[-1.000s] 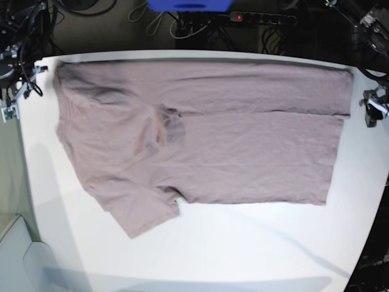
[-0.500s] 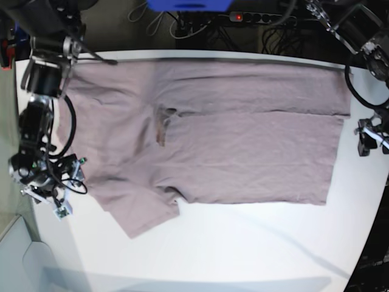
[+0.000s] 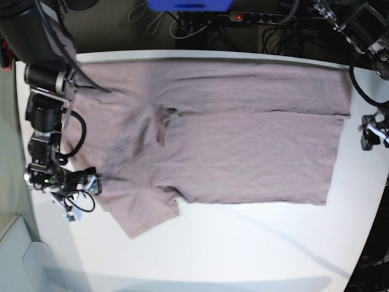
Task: Layout the t-shirt on the table in an organized manner, then fold the t-shirt properly
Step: 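Release the edge and move the right gripper to the shirt's hem corner, then move the left gripper to the other hem corner and grasp both corners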
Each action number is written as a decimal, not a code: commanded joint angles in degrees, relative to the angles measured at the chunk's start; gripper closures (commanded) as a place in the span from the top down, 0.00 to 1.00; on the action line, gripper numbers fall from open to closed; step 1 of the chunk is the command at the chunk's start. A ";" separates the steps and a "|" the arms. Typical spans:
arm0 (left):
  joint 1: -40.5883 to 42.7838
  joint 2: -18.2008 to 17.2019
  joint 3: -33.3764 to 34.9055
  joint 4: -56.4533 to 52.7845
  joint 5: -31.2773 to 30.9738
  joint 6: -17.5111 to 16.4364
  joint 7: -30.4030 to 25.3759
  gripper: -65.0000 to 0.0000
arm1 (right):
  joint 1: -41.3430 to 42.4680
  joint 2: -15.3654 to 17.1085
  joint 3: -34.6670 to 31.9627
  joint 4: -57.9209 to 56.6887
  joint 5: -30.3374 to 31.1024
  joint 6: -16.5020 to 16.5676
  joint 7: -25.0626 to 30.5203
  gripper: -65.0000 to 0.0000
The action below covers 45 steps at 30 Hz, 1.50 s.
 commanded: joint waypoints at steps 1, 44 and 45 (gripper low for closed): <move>-1.42 -1.23 -0.03 0.27 -0.67 0.26 -1.09 0.65 | 1.92 0.72 0.09 -0.75 0.64 -0.13 2.02 0.68; -36.41 -3.34 16.85 -69.88 31.42 11.51 -47.59 0.65 | -0.81 0.90 0.09 -7.26 0.64 -5.40 6.77 0.00; -36.41 -3.34 16.85 -70.14 31.51 11.51 -47.59 0.65 | -0.81 0.81 0.09 -7.26 0.64 -5.40 6.77 0.00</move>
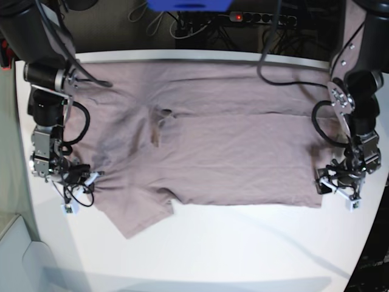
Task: Layout the t-shirt on the table in an organized manner, then fold the t-shirt properly
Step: 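Move the left gripper to the other hem corner and grasp both corners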
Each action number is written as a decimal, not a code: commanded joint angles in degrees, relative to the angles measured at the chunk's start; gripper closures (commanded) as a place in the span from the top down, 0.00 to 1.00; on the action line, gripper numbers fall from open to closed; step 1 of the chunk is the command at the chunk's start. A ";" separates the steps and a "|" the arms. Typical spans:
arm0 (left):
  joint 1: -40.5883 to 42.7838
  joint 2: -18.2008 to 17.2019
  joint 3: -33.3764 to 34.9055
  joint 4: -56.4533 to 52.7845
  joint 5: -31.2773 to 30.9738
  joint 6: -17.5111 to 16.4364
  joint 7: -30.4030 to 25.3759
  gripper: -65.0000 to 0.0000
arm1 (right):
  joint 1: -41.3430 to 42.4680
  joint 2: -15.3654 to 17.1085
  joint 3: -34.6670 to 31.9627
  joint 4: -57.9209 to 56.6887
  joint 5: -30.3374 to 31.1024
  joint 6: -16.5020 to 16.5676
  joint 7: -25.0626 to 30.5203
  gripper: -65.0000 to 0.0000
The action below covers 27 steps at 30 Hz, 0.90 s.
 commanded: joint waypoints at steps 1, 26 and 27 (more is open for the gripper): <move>-1.96 -0.87 0.13 0.50 -0.49 -0.23 -1.19 0.65 | 0.53 0.46 -0.04 0.06 -1.68 -0.20 -2.91 0.00; 1.47 0.98 0.13 -2.23 -0.67 -0.14 -1.28 0.14 | 0.44 0.64 -0.04 0.06 -1.68 -0.02 -2.65 0.00; 1.47 0.98 0.13 -2.14 -0.67 -0.14 -1.28 0.11 | 0.44 0.64 -0.04 0.06 -1.68 -0.02 -2.65 0.00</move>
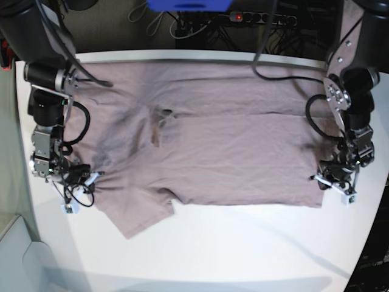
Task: Layout the t-shirt on the table in an organized manner, then fold the t-shirt properly
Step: 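Move the left gripper to the other hem corner and grasp both corners, then lift the hem with both grippers and fold it over toward the collar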
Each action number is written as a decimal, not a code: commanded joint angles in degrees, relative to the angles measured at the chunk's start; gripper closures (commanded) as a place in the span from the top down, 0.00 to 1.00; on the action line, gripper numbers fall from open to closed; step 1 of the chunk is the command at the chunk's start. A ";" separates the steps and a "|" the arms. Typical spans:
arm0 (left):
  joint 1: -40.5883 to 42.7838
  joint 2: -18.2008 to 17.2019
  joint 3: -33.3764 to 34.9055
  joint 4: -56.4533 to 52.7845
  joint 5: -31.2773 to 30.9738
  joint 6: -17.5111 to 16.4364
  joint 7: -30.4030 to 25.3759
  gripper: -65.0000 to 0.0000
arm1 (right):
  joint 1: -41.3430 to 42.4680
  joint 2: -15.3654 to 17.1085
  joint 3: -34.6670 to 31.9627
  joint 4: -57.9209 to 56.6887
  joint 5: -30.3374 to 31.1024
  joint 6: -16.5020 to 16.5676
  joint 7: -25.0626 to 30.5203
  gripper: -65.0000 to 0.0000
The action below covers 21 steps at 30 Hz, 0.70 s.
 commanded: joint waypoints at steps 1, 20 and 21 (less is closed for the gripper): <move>-0.39 -0.09 0.13 0.22 1.02 -0.38 2.74 0.09 | 0.46 0.70 -0.04 0.06 -1.66 -0.18 -2.69 0.00; 10.34 0.70 0.04 26.15 -15.16 -10.14 16.98 0.00 | -1.03 1.67 -0.04 4.64 -1.66 0.26 -2.87 0.00; 11.39 0.70 0.04 28.44 -16.30 -10.14 17.77 0.00 | -2.44 1.58 0.05 7.45 -1.66 1.23 -2.87 0.00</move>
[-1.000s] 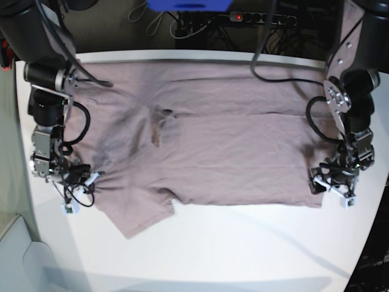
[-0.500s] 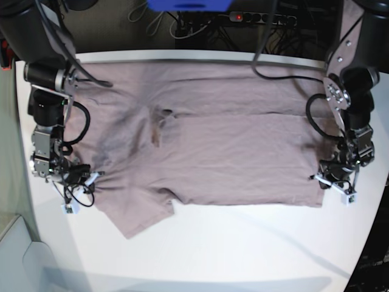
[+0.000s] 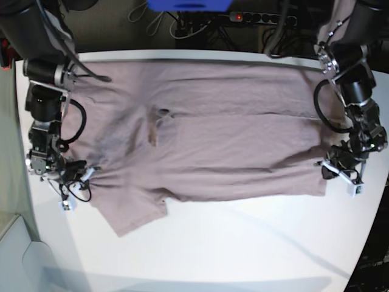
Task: Layout the t-shirt on the table in an organized manner, then fold the t-shirt properly
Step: 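Lift the hem with both grippers and fold it over toward the collar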
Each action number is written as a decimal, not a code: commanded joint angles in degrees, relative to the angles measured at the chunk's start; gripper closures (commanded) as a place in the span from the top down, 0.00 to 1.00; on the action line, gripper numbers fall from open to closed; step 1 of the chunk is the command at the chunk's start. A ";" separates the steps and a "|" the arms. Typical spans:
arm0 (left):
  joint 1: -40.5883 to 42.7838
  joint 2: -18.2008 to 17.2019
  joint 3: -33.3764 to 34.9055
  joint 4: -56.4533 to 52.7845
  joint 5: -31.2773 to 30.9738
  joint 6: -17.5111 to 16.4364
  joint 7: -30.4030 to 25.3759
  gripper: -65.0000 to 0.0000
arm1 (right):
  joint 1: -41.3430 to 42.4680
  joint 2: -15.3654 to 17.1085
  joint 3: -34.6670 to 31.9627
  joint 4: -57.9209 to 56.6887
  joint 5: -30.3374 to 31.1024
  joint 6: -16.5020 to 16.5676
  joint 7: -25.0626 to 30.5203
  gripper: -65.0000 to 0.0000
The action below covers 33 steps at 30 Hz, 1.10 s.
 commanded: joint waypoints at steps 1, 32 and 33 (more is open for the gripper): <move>-0.60 -0.50 0.13 3.01 -1.71 -0.48 -0.47 0.00 | -0.39 0.88 0.20 3.47 -0.30 1.15 -0.22 0.00; 13.81 -1.74 -0.23 26.92 -17.97 -0.56 8.93 0.00 | -31.16 -3.16 0.20 61.05 -0.30 2.73 -5.41 0.00; 14.34 -1.82 -0.23 27.54 -18.50 -0.56 8.93 0.00 | -32.04 -3.07 0.20 61.84 -0.30 2.73 -5.41 0.00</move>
